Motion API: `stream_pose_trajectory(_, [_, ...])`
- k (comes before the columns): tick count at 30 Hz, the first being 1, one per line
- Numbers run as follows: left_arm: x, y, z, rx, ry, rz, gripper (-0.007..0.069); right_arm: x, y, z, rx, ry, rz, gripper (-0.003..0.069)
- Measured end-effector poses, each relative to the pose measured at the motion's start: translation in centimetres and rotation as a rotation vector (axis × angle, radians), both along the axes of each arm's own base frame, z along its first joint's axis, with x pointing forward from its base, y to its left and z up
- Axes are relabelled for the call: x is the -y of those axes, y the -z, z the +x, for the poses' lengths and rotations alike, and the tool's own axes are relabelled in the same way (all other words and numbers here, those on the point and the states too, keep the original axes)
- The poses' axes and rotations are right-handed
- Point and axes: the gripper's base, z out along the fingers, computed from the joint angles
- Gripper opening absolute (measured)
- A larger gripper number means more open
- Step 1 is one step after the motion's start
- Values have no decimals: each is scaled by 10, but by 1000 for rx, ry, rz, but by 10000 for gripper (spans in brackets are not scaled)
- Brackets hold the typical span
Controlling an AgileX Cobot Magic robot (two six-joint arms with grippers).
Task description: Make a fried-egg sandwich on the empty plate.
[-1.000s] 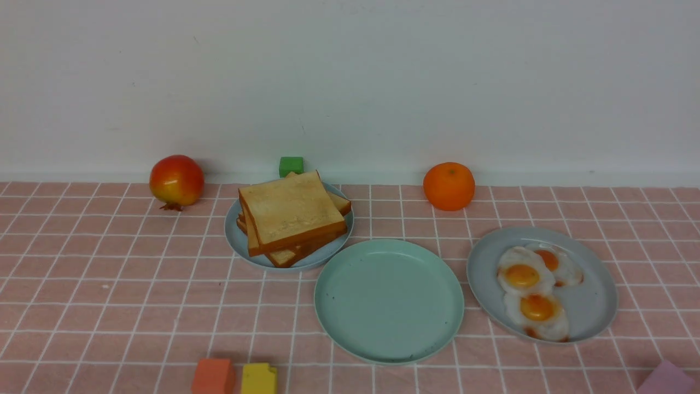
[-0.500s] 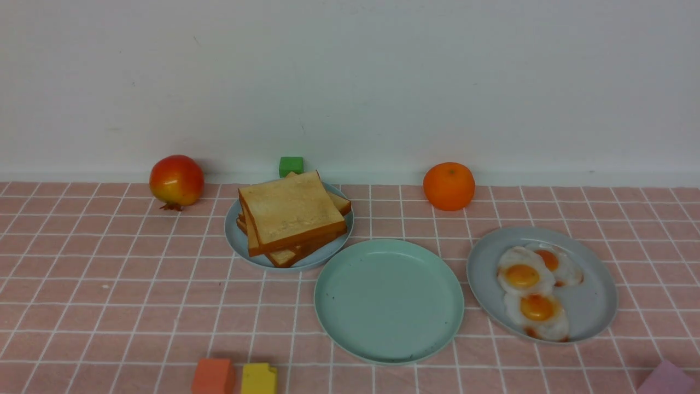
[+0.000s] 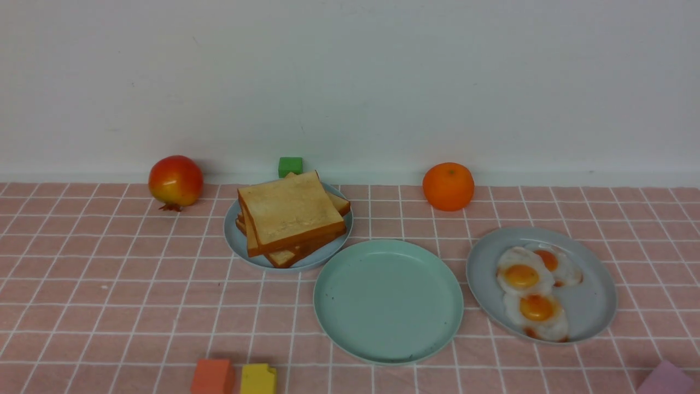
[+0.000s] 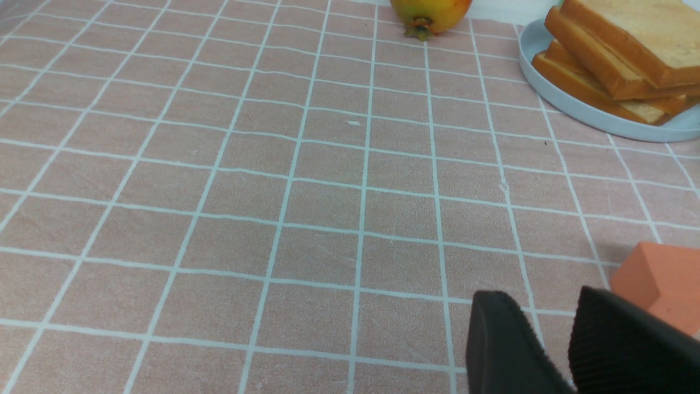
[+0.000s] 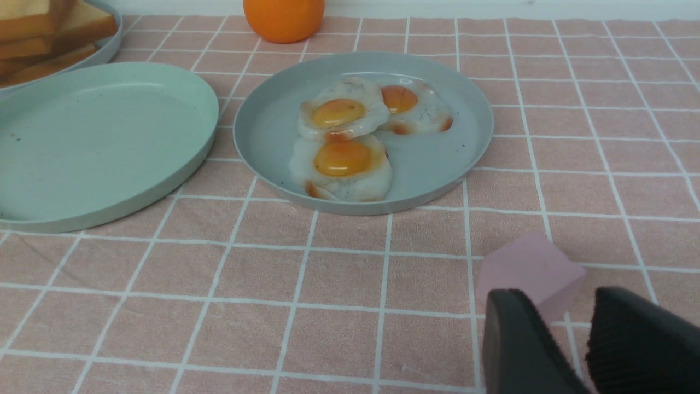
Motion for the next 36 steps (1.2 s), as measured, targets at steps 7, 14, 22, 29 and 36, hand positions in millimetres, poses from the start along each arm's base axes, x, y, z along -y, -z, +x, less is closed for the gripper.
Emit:
stream_pose_trajectory(7, [1, -2, 2, 53, 8, -13, 240, 0, -7, 3, 92, 7, 33, 242])
stream_pose_trajectory(14, [3, -14, 4, 192, 23, -47, 240, 2, -28, 5, 328, 29, 51, 242])
stream_pose_trajectory(22, [4, -20, 4, 256, 26, -87, 240, 5, -50, 2, 569, 54, 113, 242])
stream_pose_trajectory(29, [3, -67, -5, 665, 52, -310, 240, 7, -95, -7, 762, 46, 367, 242])
stream_pose_trajectory(36, [4, -173, 5, 639, 50, -363, 240, 3, -216, 8, 699, 24, 416, 242])
